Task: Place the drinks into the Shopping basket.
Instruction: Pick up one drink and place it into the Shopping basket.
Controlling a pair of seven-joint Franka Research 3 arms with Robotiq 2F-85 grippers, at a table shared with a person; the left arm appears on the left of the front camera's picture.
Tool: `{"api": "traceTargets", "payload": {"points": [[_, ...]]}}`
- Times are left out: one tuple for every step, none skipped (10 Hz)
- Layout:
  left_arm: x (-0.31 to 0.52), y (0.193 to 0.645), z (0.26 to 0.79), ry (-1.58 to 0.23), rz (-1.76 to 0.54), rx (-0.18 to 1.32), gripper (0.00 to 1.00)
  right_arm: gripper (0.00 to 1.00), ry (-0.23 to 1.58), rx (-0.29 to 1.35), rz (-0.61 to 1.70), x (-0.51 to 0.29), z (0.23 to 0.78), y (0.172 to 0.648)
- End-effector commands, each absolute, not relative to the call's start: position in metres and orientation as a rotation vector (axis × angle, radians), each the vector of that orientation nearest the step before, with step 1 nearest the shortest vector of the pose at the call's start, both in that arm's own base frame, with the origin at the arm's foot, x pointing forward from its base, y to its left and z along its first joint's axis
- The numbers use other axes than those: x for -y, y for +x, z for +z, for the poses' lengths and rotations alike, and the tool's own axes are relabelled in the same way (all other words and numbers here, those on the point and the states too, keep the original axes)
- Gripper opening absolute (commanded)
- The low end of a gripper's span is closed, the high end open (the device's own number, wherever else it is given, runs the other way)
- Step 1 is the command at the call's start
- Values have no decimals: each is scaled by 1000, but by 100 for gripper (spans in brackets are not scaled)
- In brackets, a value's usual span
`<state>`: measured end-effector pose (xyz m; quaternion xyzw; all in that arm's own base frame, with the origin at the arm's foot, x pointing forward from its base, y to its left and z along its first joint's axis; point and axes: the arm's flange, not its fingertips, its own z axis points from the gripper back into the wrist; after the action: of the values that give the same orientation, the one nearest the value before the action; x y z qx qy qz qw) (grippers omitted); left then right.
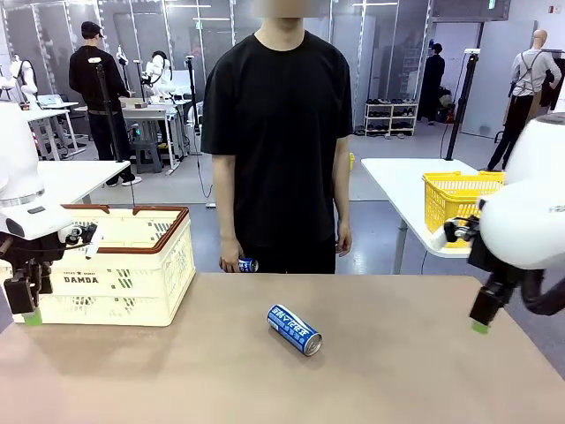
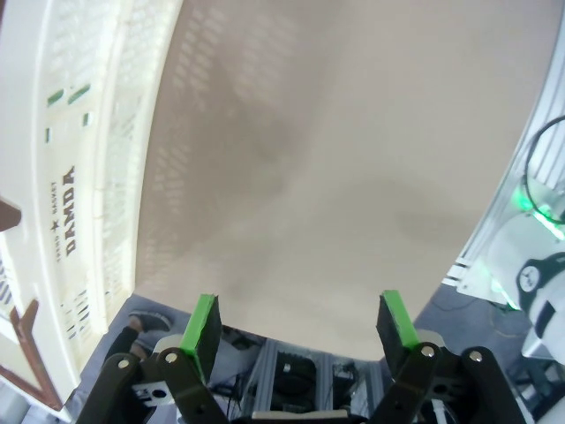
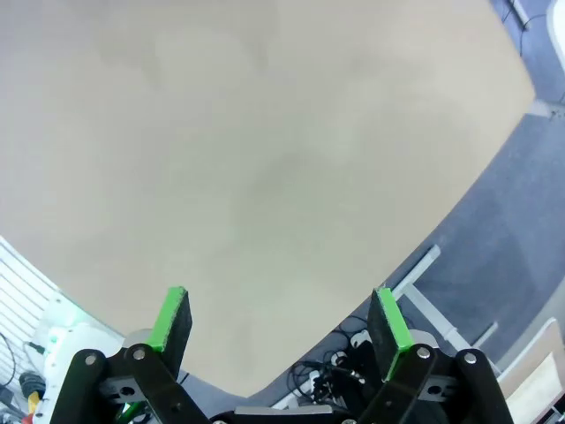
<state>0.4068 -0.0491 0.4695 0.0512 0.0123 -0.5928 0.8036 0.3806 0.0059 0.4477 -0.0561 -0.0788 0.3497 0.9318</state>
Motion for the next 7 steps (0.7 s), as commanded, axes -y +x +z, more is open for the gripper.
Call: {"api": "traceTargets", "payload": {"points": [[51, 404, 470, 109, -1254, -23, 90, 100, -108, 157, 758, 13, 452, 384], [51, 404, 470, 109, -1254, -23, 90, 100, -108, 172, 744, 18, 452, 388], [51, 404, 470, 109, -1254, -23, 90, 100, -107, 165, 723, 7, 450, 381], [51, 404, 470, 109, -1254, -23, 90, 100, -107, 165, 723, 7, 450, 381], [51, 404, 470, 109, -1254, -23, 90, 100, -107, 165, 723, 7, 450, 381], [51, 404, 470, 109, -1254, -23, 90, 100, -107, 165, 723, 7, 450, 381], [51, 404, 470, 109, -1254, -23, 90, 100, -107, 165, 723, 7, 450, 381]]}}
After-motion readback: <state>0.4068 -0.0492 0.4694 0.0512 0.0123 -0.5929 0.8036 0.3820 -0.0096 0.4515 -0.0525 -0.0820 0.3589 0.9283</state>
